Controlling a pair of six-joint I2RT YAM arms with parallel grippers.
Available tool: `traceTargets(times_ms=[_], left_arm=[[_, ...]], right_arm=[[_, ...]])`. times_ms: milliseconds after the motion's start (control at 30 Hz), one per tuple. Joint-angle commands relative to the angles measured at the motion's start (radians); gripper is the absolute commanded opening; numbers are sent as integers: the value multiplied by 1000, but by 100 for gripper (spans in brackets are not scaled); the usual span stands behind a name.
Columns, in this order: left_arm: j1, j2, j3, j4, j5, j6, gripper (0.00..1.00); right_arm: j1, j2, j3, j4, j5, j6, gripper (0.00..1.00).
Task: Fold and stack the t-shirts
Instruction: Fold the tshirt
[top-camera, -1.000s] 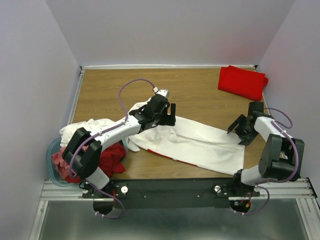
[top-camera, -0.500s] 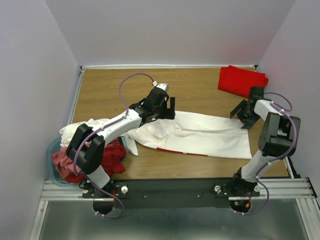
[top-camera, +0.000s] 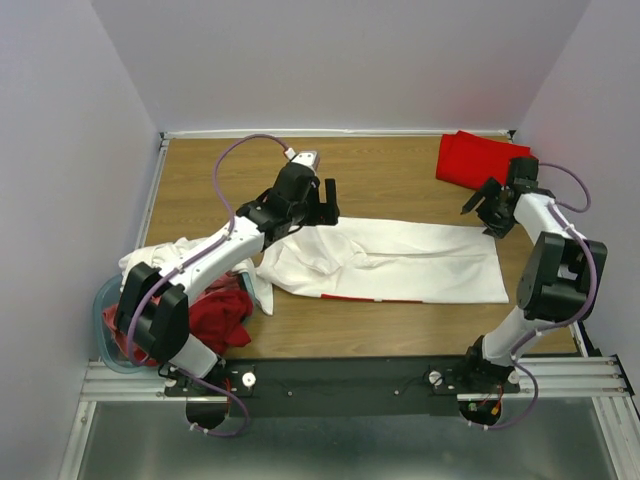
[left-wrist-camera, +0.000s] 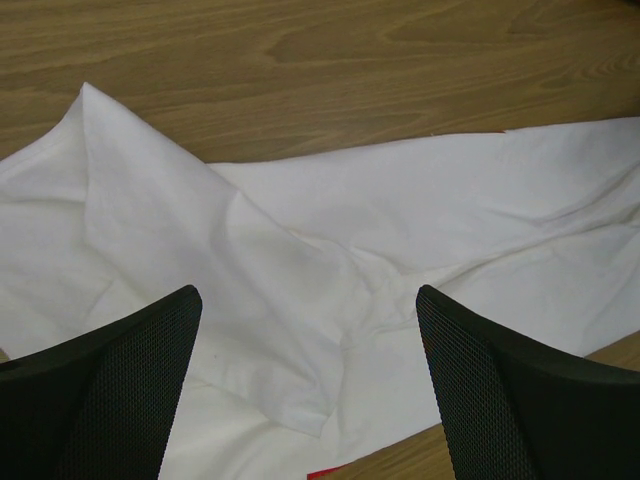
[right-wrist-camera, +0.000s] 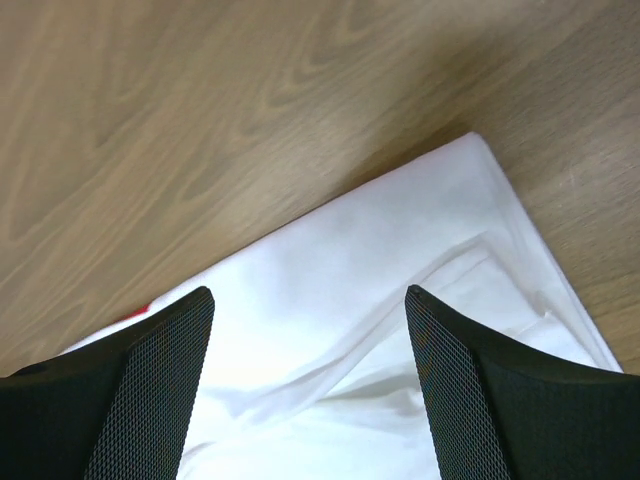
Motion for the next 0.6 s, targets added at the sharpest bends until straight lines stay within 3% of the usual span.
traceTargets(times_ms=[0,567], left_arm=[[5,-55,-51,-8,23,-3,96],[7,-166,-137,-32,17,-16,96]], right_arm=[[14,-96,-37,14,-107,-41,84],[72,48,-52,26,-151,-93,84]])
